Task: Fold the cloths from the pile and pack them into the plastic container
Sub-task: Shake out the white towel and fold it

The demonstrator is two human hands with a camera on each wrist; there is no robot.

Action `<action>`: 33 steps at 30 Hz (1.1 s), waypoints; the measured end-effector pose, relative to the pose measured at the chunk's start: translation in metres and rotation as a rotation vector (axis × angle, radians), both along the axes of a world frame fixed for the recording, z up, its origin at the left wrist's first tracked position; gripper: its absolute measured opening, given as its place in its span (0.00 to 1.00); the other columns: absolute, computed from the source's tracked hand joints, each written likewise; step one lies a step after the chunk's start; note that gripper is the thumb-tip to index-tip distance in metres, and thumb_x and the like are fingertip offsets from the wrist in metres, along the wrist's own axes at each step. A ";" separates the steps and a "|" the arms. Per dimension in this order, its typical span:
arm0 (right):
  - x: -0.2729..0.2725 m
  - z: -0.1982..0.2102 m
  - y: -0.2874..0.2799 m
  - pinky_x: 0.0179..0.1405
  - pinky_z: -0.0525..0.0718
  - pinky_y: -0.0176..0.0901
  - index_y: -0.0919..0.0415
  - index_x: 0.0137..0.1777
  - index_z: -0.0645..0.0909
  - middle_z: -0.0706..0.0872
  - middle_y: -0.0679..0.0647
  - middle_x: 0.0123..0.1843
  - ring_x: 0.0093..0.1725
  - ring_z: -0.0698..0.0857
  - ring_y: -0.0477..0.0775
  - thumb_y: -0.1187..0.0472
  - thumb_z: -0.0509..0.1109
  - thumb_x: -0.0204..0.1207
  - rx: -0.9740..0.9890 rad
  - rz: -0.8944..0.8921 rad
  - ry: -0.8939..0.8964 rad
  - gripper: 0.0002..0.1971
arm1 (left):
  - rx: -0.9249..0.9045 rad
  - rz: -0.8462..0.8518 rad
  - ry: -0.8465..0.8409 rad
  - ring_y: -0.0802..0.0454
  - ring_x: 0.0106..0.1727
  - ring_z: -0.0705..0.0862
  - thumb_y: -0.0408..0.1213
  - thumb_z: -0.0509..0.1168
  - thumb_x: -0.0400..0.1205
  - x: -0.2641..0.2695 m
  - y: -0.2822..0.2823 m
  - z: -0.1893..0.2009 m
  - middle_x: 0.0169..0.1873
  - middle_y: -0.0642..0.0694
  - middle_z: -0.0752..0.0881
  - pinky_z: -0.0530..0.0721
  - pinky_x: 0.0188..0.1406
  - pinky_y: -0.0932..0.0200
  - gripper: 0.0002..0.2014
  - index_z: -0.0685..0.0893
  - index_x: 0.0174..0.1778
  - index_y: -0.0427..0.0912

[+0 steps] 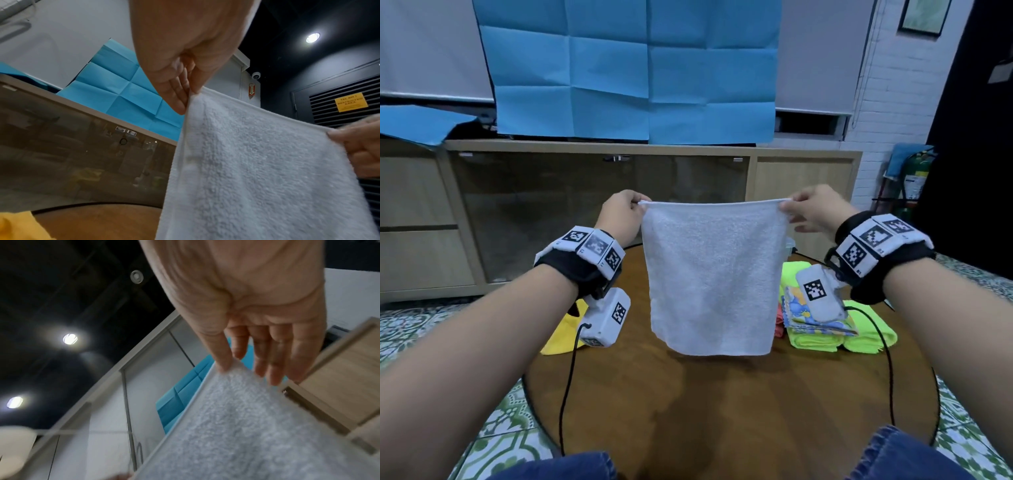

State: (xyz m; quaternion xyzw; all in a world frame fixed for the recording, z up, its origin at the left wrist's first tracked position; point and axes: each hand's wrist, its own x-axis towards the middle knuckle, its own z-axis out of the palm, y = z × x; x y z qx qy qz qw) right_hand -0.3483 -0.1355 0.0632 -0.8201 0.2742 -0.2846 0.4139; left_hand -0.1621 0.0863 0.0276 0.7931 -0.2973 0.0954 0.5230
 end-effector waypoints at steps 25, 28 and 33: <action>0.052 -0.052 0.056 0.36 0.79 0.39 0.55 0.40 0.66 0.80 0.55 0.32 0.32 0.80 0.48 0.72 0.76 0.69 -0.020 0.342 -0.124 0.20 | 0.128 -0.293 -0.017 0.59 0.39 0.83 0.41 0.70 0.78 -0.039 -0.042 -0.021 0.40 0.47 0.89 0.83 0.44 0.61 0.11 0.89 0.52 0.40; 0.052 -0.051 0.055 0.43 0.82 0.44 0.55 0.41 0.67 0.81 0.55 0.33 0.35 0.82 0.49 0.69 0.78 0.68 -0.026 0.353 -0.142 0.20 | 0.154 -0.289 -0.024 0.63 0.33 0.79 0.40 0.70 0.78 -0.040 -0.041 -0.025 0.33 0.54 0.84 0.75 0.33 0.69 0.10 0.89 0.52 0.40; 0.055 -0.050 0.059 0.45 0.83 0.47 0.55 0.40 0.74 0.83 0.55 0.36 0.39 0.83 0.51 0.67 0.77 0.69 -0.124 0.313 -0.088 0.14 | 0.111 -0.269 -0.037 0.59 0.35 0.80 0.38 0.70 0.78 -0.041 -0.043 -0.020 0.33 0.53 0.84 0.78 0.37 0.65 0.06 0.89 0.46 0.40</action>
